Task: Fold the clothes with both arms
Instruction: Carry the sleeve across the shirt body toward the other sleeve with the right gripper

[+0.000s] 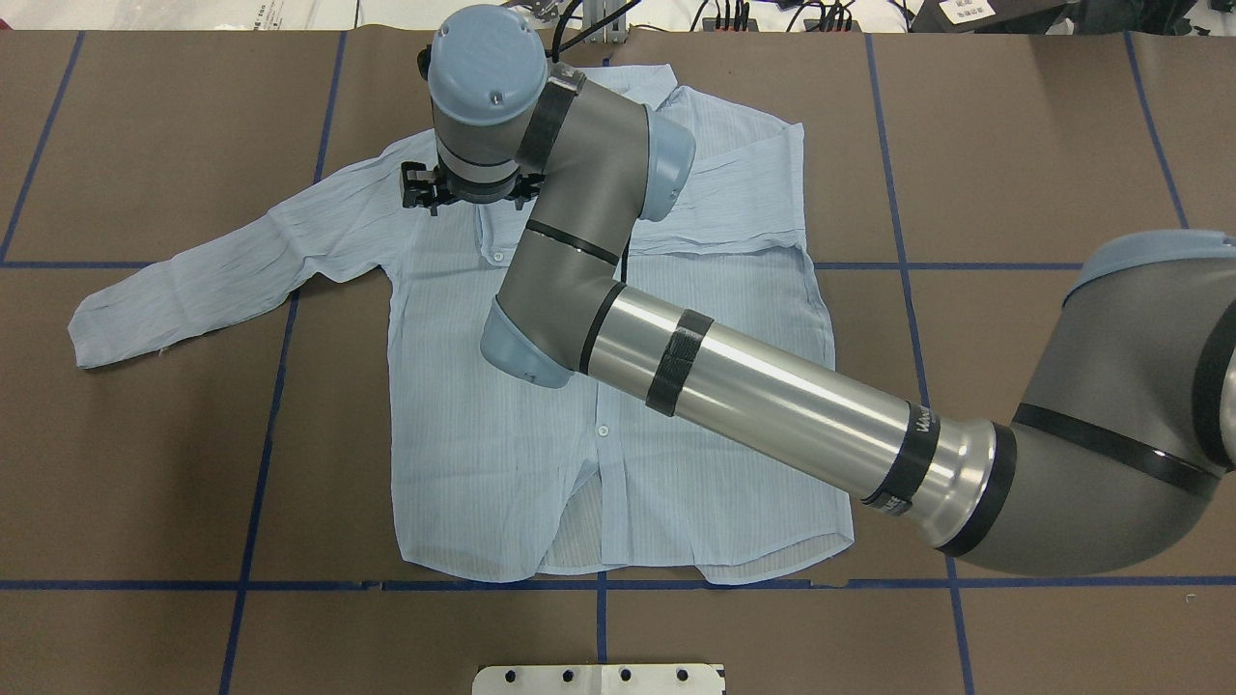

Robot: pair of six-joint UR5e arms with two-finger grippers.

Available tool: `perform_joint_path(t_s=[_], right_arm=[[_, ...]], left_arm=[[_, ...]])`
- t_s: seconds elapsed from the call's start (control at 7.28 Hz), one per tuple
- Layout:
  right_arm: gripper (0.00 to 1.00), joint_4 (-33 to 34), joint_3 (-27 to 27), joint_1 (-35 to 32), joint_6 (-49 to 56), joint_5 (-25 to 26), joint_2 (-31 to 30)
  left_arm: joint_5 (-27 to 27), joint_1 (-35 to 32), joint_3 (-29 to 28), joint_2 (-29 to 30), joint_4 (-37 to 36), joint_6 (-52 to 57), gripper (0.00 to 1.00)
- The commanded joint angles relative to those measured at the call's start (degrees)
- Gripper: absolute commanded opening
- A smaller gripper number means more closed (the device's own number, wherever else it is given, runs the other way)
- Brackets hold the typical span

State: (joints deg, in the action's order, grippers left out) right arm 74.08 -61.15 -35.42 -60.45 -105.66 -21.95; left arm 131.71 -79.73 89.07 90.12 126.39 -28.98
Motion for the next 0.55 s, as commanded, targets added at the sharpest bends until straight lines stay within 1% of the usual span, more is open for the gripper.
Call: perform_joint_path(t_s=[0.0, 0.14, 0.27, 0.41], right_arm=[[1.0, 10.8, -7.91, -5.25, 3.64, -6.62, -5.09], [1.0, 14.48, -13.5, -6.84, 9.07, -6.92, -9.99], [1.0, 17.12, -18.96, -8.33, 13.04, -7.71, -14.74], [1.0, 17.06, -23.53, -9.22, 13.6, -8.32, -19.57]], left_arm=[[-8.54, 9.9, 0.05, -3.8, 13.03, -15.41, 1.0], [-12.49, 14.3, 0.05, -5.2, 16.48, -19.84, 0.99], [-14.71, 16.95, 0.05, -5.39, 16.95, -22.24, 0.99], [-18.12, 19.76, -0.29, -5.39, 17.3, -22.69, 0.99]])
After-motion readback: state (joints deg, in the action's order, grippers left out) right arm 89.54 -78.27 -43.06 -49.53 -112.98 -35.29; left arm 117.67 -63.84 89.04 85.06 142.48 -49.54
